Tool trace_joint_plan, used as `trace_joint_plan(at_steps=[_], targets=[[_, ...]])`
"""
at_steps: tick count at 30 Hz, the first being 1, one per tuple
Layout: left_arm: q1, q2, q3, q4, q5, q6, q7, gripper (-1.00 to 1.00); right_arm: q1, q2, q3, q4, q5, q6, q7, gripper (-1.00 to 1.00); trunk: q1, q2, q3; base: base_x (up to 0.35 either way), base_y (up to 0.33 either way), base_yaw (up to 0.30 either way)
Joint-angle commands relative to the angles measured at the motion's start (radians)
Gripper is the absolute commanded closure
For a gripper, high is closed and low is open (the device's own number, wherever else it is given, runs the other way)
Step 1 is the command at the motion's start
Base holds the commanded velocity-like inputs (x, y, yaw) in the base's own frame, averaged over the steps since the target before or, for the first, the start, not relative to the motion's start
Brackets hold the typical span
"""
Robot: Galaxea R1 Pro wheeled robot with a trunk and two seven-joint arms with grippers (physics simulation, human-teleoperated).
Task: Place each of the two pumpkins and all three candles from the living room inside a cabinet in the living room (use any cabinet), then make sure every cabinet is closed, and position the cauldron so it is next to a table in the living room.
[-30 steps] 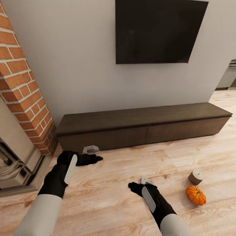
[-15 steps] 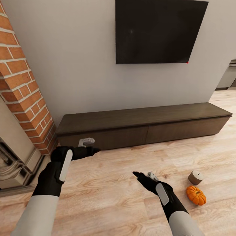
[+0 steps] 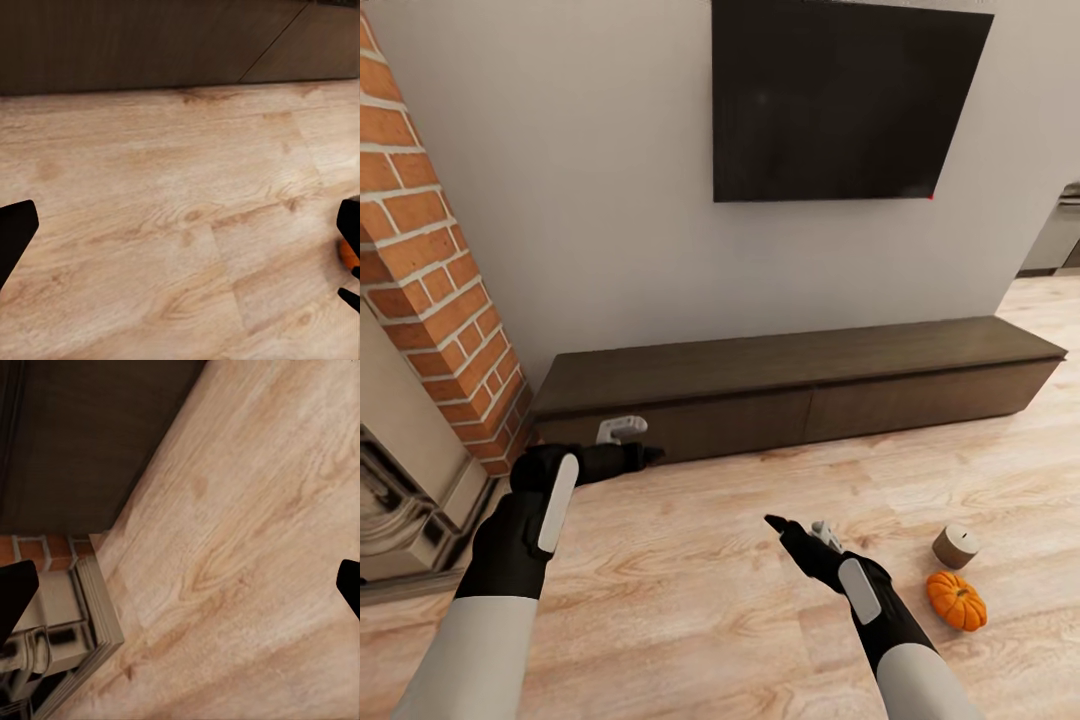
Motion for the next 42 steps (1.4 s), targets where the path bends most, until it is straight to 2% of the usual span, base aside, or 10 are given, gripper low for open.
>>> trace_joint_plan(at_steps=[1, 7, 10, 11, 14, 17, 21, 37, 42], targets=[[-0.001, -0.001, 0.003, -0.001, 0.005, 0.006, 0.000, -1.00, -0.001, 0.002, -0.005, -0.001, -0.003, 0.008, 0.003, -1.00, -0.004, 0.007, 0.002, 0.000, 0.000, 0.000], [-0.001, 0.000, 0.003, -0.004, 0.012, 0.006, -0.002, -1.00, -0.001, 0.004, -0.001, -0.001, -0.005, -0.014, 0.003, -1.00, -0.008, 0.014, 0.005, 0.000, 0.000, 0.000], [0.000, 0.008, 0.003, -0.005, 0.049, 0.006, -0.003, -1.00, 0.000, 0.003, -0.001, -0.001, -0.005, -0.033, 0.003, -1.00, -0.008, 0.014, 0.005, 0.025, 0.000, 0.000], [0.000, 0.018, 0.002, -0.004, 0.074, 0.006, -0.004, -1.00, 0.000, 0.003, 0.000, -0.001, -0.005, -0.037, 0.002, -1.00, -0.008, 0.014, 0.005, 0.112, 0.000, 0.000], [0.005, 0.037, 0.007, 0.002, 0.103, 0.006, 0.002, -1.00, 0.005, 0.004, -0.005, -0.001, -0.010, -0.046, 0.008, -1.00, -0.008, 0.014, 0.005, 0.114, 0.000, 0.000], [0.005, 0.054, 0.024, 0.019, 0.097, 0.006, -0.006, -1.00, 0.003, 0.003, -0.020, -0.010, -0.027, -0.054, 0.025, -1.00, -0.008, 0.014, 0.005, 0.000, 0.000, 0.000], [0.005, 0.055, 0.025, 0.026, 0.097, 0.006, -0.006, -1.00, 0.003, 0.003, -0.020, -0.010, -0.049, -0.054, 0.047, -1.00, -0.008, 0.014, 0.005, 0.000, 0.000, 0.000], [0.005, 0.055, 0.025, 0.026, 0.097, 0.006, -0.006, -1.00, 0.003, 0.003, -0.020, -0.010, -0.049, -0.054, 0.052, -1.00, -0.008, 0.014, 0.005, 0.000, 0.000, 0.000], [0.017, 0.083, -0.003, -0.002, 0.126, 0.006, -0.034, -1.00, -0.006, 0.001, -0.001, -0.035, -0.078, -0.056, 0.072, -1.00, -0.008, 0.014, 0.005, 0.000, 0.000, 0.000]])
